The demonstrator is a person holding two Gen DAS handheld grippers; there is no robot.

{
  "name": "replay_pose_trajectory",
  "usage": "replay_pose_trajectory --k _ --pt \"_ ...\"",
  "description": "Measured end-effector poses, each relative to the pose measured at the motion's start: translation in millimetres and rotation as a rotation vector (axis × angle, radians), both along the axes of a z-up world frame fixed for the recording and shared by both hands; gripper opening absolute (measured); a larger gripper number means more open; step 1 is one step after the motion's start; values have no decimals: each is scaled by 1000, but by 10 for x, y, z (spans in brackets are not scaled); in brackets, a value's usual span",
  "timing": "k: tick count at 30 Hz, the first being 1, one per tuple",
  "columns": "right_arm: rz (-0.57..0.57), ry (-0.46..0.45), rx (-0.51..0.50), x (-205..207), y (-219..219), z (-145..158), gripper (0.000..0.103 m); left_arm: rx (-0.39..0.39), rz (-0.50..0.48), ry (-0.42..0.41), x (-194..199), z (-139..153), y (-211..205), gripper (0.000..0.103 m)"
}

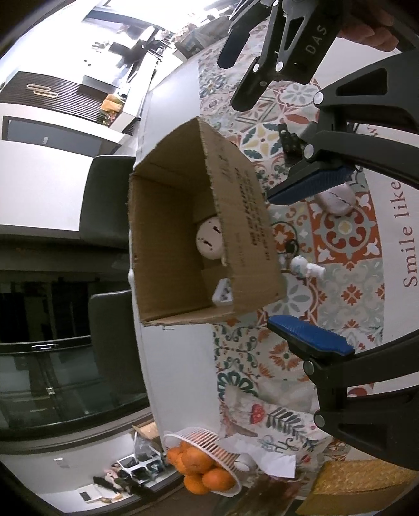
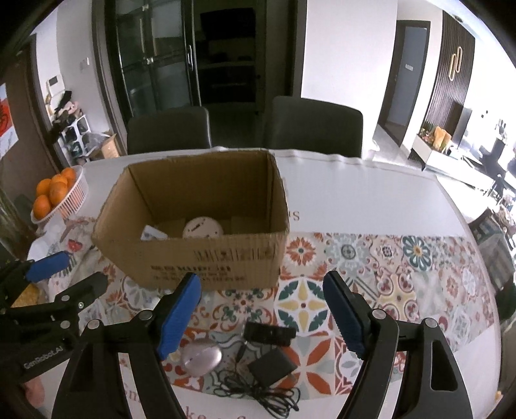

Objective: Organize rigid objects
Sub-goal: 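Move left tool to the white astronaut figurine while right tool moves to the black rectangular device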

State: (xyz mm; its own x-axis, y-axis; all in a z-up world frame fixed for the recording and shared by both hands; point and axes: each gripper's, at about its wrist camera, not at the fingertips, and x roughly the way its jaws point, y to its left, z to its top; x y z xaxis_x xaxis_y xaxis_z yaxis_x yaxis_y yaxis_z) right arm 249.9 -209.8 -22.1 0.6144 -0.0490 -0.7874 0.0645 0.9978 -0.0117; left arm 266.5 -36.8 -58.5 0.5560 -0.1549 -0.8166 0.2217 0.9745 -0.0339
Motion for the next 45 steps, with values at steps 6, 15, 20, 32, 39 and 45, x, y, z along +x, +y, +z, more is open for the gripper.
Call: replay_pose_trajectory --k 6,15,20,32,39,45 --pt "-20 -6 -6 -107 11 -112 88 29 1 -9 -69 -108 10 70" --pt "-43 -52 -50 -293 71 -280 93 45 25 -57 -231 -310 62 70" --pt "-57 -56 -28 -366 74 -419 93 18 39 -76 -313 -442 105 70" --pt "-62 -12 14 -415 78 -770 93 25 25 -90 -346 -698 113 70" --pt "-72 -9 13 -363 96 -867 93 31 4 -83 -253 -819 109 70" --pt "-95 1 27 -335 63 -967 93 67 -26 -101 -184 -914 50 70"
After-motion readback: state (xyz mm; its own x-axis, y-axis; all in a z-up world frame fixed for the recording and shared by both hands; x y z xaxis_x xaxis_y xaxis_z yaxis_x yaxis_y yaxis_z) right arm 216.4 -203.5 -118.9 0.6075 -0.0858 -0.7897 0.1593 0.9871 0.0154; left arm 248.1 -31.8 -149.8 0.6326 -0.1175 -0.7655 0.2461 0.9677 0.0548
